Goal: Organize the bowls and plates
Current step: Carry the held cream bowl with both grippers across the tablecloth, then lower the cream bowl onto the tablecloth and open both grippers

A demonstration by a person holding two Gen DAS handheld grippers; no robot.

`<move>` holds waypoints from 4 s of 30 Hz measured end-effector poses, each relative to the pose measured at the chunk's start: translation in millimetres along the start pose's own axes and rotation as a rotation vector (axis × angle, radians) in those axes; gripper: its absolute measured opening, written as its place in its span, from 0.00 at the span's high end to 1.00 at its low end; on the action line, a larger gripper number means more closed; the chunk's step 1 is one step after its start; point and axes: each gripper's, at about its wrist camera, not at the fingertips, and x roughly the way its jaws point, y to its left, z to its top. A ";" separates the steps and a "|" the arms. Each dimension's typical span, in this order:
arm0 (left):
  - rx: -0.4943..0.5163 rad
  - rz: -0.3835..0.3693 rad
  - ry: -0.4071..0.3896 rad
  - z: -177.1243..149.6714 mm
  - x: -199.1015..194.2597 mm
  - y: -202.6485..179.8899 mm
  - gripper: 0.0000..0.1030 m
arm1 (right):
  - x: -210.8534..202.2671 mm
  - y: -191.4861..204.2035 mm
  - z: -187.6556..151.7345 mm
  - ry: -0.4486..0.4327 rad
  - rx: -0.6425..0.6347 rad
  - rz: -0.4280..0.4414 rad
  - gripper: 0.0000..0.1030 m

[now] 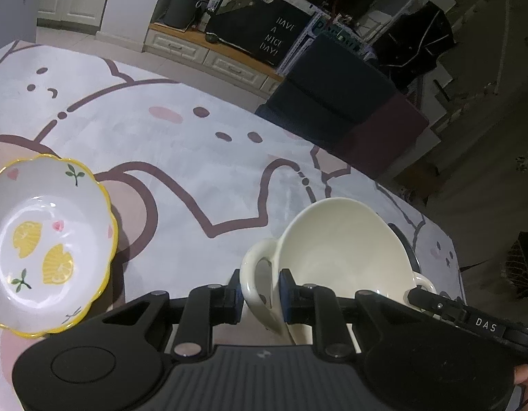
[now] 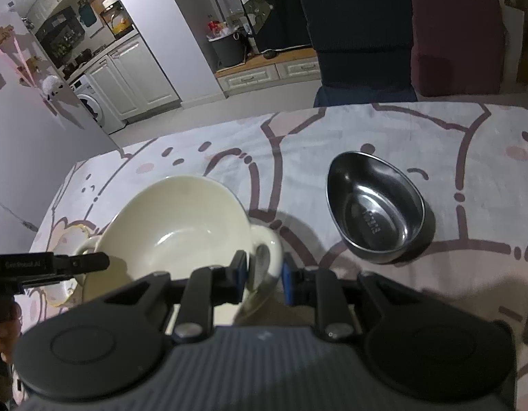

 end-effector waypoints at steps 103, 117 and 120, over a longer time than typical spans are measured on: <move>0.022 0.120 0.116 -119.8 -107.0 96.8 0.74 | -36.8 107.5 -133.0 0.144 -0.091 0.072 0.76; 0.036 0.131 0.124 -119.4 -103.4 93.1 0.74 | -30.4 105.3 -135.6 0.166 -0.070 0.052 0.75; 0.040 0.132 0.127 -119.6 -103.0 92.0 0.74 | -29.6 105.7 -135.8 0.170 -0.066 0.047 0.75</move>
